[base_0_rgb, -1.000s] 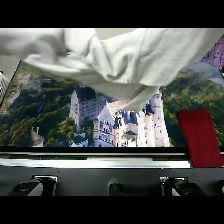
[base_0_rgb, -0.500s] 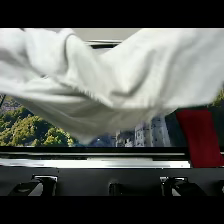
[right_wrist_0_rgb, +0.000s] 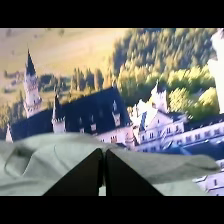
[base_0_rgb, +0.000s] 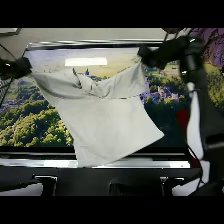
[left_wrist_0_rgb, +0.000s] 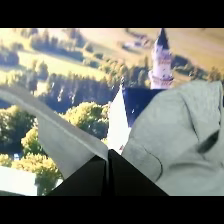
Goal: Fold the clothes and pants, and hang the long-sleeved shirts on hangers.
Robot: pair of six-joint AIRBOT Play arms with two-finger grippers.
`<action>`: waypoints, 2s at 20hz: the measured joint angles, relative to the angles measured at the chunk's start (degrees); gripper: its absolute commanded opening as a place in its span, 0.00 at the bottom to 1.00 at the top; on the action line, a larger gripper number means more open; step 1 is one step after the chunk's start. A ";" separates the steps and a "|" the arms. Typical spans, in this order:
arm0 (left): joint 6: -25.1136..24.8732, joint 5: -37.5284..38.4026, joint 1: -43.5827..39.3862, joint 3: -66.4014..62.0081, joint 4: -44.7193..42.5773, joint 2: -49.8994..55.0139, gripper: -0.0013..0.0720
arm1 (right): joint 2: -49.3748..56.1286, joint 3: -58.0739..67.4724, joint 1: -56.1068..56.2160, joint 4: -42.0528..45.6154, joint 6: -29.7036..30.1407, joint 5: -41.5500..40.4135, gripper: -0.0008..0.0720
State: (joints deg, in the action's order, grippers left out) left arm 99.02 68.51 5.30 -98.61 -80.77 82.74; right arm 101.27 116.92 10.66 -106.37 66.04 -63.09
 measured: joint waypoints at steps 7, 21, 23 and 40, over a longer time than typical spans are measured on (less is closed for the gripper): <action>1.73 0.00 0.00 1.22 1.88 15.10 0.05 | 11.39 0.02 -0.81 -12.09 5.05 -4.85 0.48; 1.40 4.26 0.20 1.22 2.58 16.92 0.05 | -17.29 -42.01 -26.27 -7.80 30.08 -19.47 0.69; 1.38 4.55 0.17 1.22 2.60 16.94 0.05 | -18.88 -50.03 -26.97 -9.22 31.52 -15.72 0.69; 1.46 6.12 -0.02 1.22 3.21 16.96 0.05 | -15.23 -59.28 -18.84 -14.82 35.95 -0.94 0.05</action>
State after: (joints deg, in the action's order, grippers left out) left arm 100.49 74.63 5.28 -97.38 -77.56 99.70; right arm 86.04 57.65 -8.19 -121.19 102.00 -64.03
